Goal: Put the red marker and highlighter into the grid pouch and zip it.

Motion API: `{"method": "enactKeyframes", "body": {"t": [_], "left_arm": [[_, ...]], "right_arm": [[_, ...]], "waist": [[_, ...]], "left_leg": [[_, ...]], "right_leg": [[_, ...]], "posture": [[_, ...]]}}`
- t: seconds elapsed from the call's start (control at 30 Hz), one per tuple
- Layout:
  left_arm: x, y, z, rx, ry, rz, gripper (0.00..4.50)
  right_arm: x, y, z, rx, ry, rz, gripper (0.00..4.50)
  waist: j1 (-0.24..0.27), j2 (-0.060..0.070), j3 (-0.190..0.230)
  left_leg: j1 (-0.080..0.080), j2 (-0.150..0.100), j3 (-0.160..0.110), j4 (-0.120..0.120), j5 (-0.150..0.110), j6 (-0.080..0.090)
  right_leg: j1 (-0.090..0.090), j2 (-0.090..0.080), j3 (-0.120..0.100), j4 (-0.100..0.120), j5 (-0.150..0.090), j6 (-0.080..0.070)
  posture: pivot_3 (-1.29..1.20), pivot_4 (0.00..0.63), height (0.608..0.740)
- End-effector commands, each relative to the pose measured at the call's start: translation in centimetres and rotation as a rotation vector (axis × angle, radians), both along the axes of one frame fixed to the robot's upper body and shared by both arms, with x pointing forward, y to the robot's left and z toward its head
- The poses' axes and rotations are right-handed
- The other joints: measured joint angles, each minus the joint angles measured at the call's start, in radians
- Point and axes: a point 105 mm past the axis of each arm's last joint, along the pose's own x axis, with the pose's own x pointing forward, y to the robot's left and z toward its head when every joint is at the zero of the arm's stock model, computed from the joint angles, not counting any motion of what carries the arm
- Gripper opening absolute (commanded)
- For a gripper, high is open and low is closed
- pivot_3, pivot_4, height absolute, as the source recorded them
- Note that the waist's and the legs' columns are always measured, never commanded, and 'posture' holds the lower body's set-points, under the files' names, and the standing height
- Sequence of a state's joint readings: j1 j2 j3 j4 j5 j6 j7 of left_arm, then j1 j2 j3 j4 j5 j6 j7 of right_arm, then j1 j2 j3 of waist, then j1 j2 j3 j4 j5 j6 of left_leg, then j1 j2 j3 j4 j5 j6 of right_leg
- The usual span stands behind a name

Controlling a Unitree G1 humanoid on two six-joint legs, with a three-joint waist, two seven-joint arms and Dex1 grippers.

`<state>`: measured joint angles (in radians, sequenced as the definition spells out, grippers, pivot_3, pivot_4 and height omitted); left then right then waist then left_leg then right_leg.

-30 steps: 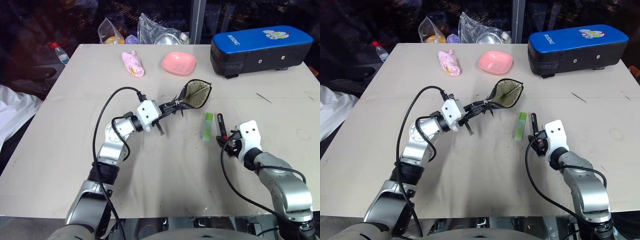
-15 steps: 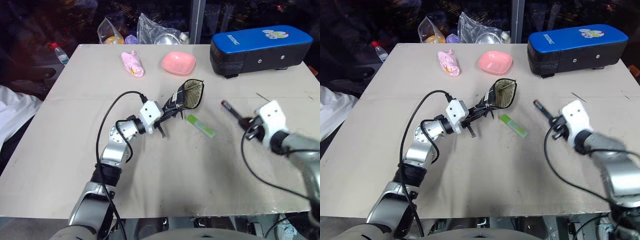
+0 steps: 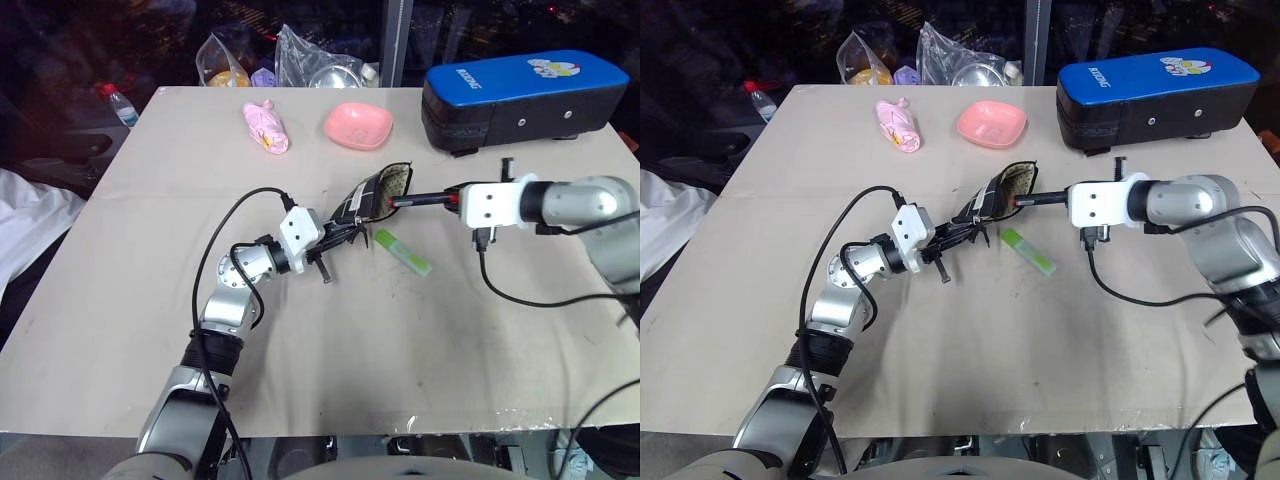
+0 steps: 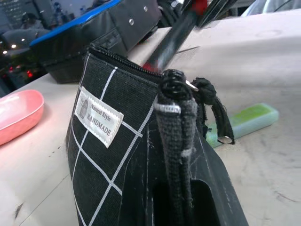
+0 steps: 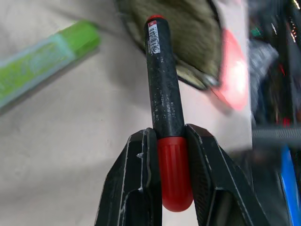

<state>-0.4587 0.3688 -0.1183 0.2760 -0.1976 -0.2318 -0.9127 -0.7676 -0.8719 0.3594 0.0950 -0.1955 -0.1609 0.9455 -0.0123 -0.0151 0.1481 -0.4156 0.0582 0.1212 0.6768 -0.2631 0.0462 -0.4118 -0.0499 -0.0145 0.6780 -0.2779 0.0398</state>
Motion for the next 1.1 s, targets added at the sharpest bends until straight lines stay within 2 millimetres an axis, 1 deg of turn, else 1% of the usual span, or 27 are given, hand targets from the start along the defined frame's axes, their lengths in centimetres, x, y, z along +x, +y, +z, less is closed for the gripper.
{"method": "enactKeyframes", "body": {"t": [0.03, 0.2, 0.3, 0.4, 0.5, 0.6, 0.67, 0.73, 0.77, 0.8, 0.83, 0.9, 0.93, 0.97, 1.0, 1.03, 1.1], "left_arm": [[-0.6, 0.0, 1.4, -0.018, -0.058, -0.031, 0.00], [-1.3, -0.1, 1.7, 0.007, -0.069, -0.084, 0.00], [-1.8, -0.2, 2.4, 0.022, -0.091, -0.127, 0.00], [-2.1, -0.6, 3.5, 0.018, -0.120, -0.176, 0.00], [-2.4, -1.0, 4.4, 0.005, -0.139, -0.212, 0.00], [-2.6, -1.4, 5.1, -0.018, -0.141, -0.238, 0.00], [-2.4, -1.5, 4.9, -0.011, -0.136, -0.239, 0.00], [-2.0, -1.3, 4.5, 0.005, -0.134, -0.219, 0.00], [-1.7, -1.0, 4.3, 0.011, -0.136, -0.198, 0.00], [-1.3, -0.8, 4.2, 0.015, -0.142, -0.176, 0.00], [-0.9, -0.6, 4.2, 0.015, -0.151, -0.151, 0.00], [-0.3, -0.3, 4.4, 0.007, -0.163, -0.112, 0.00], [0.0, -0.2, 4.5, 0.005, -0.173, -0.091, 0.00], [0.2, -0.1, 4.6, -0.001, -0.178, -0.075, 0.00], [0.4, 0.0, 4.6, -0.005, -0.182, -0.065, 0.00], [0.4, 0.0, 4.6, -0.009, -0.187, -0.058, 0.00], [0.5, 0.1, 4.8, -0.026, -0.196, -0.040, 0.00]], "right_arm": [[0.6, 1.3, 1.2, -0.069, -0.099, 0.109, 0.26], [1.3, 3.1, 1.7, -0.126, -0.197, 0.227, 0.26], [0.8, 4.2, 1.5, -0.179, -0.233, 0.345, 0.26], [0.2, 5.0, 1.3, -0.176, -0.240, 0.429, 0.26], [-0.2, 5.5, 1.3, -0.122, -0.221, 0.468, 0.26], [-0.5, 5.9, 1.4, -0.011, -0.187, 0.476, 0.26], [-0.3, 5.7, 1.3, 0.048, -0.134, 0.437, 0.26], [0.2, 4.8, 1.0, 0.019, -0.111, 0.388, 0.26], [0.4, 4.2, 1.0, 0.014, -0.102, 0.363, 1.27], [0.4, 3.9, 1.4, 0.030, -0.104, 0.347, 1.57], [0.4, 3.7, 2.0, 0.062, -0.108, 0.333, 2.15], [0.2, 3.3, 3.2, 0.126, -0.106, 0.309, 2.94], [-0.2, 3.0, 4.0, 0.171, -0.090, 0.294, 3.58], [-0.9, 2.6, 5.0, 0.239, -0.062, 0.280, 3.87], [-1.4, 2.4, 5.5, 0.284, -0.038, 0.273, 4.34], [-2.0, 2.3, 6.3, 0.360, -0.003, 0.255, 4.44], [-2.6, 2.0, 7.7, 0.537, 0.091, 0.184, 4.44]], "waist": [[-0.001, 0.000, 0.000], [0.000, 0.001, 0.000], [0.000, 0.001, 0.001], [0.000, 0.001, 0.001], [0.000, 0.001, 0.001], [-0.001, 0.001, 0.001], [-0.001, 0.001, 0.001], [0.000, 0.001, 0.001], [0.001, 0.002, 0.001], [0.001, 0.002, 0.001], [0.002, 0.002, 0.001], [0.004, 0.002, 0.001], [0.003, 0.002, 0.001], [0.004, 0.002, 0.001], [0.005, 0.001, 0.001], [0.005, 0.002, 0.001], [0.004, 0.002, 0.001]], "left_leg": [[0.000, 0.000, 0.000, 0.000, 0.000, 0.000], [0.000, 0.002, 0.001, 0.001, 0.000, 0.000], [0.000, 0.004, 0.002, 0.002, 0.000, 0.000], [0.000, 0.004, 0.002, 0.002, 0.000, 0.000], [0.000, 0.005, 0.003, 0.003, 0.000, 0.000], [0.000, 0.005, 0.003, 0.003, 0.000, 0.000], [0.000, 0.005, 0.003, 0.004, 0.000, 0.000], [0.000, 0.006, 0.003, 0.004, 0.000, 0.000], [0.000, 0.006, 0.003, 0.004, 0.000, 0.000], [0.000, 0.006, 0.003, 0.004, 0.000, 0.000], [0.000, 0.005, 0.003, 0.004, 0.000, 0.000], [0.000, 0.005, 0.003, 0.004, 0.000, 0.000], [0.000, 0.005, 0.002, 0.004, 0.000, 0.000], [0.000, 0.006, 0.003, 0.004, 0.000, 0.000], [0.000, 0.006, 0.002, 0.004, 0.000, 0.000], [0.000, 0.006, 0.001, 0.004, 0.000, 0.000], [-0.001, 0.006, 0.001, 0.004, 0.000, 0.000]], "right_leg": [[0.000, 0.000, 0.000, 0.000, 0.000, 0.000], [0.000, 0.000, 0.000, 0.001, 0.000, 0.000], [0.000, 0.000, 0.000, 0.001, 0.000, 0.000], [0.000, 0.000, 0.000, 0.001, 0.000, 0.000], [0.000, 0.000, 0.000, 0.002, 0.000, 0.000], [0.000, 0.000, 0.000, 0.002, 0.000, 0.000], [0.000, 0.000, 0.000, 0.002, 0.000, 0.000], [0.000, 0.000, 0.000, 0.002, 0.000, 0.000], [0.000, 0.000, 0.000, 0.002, 0.000, 0.000], [0.000, 0.000, 0.000, 0.002, 0.000, 0.000], [0.000, 0.000, 0.000, 0.002, 0.000, 0.000], [0.001, 0.000, 0.000, 0.002, 0.000, 0.000], [0.001, 0.000, -0.001, 0.002, 0.000, 0.000], [0.000, 0.000, 0.000, 0.002, 0.000, 0.000], [0.000, 0.000, -0.001, 0.002, 0.000, 0.000], [0.001, 0.000, -0.001, 0.002, 0.000, 0.000], [0.001, 0.000, -0.001, 0.002, 0.000, 0.000]], "posture": [[0.00, 0.150, 0.737], [0.00, 0.150, 0.737], [0.00, 0.150, 0.737], [0.00, 0.150, 0.737], [0.00, 0.150, 0.737], [0.00, 0.150, 0.737], [0.00, 0.150, 0.737], [0.00, 0.150, 0.737], [0.00, 0.150, 0.737], [0.00, 0.150, 0.737], [0.00, 0.150, 0.737], [0.00, 0.150, 0.737], [0.00, 0.150, 0.737], [0.00, 0.150, 0.737], [0.00, 0.150, 0.737], [0.00, 0.150, 0.737], [0.00, 0.150, 0.737]]}}
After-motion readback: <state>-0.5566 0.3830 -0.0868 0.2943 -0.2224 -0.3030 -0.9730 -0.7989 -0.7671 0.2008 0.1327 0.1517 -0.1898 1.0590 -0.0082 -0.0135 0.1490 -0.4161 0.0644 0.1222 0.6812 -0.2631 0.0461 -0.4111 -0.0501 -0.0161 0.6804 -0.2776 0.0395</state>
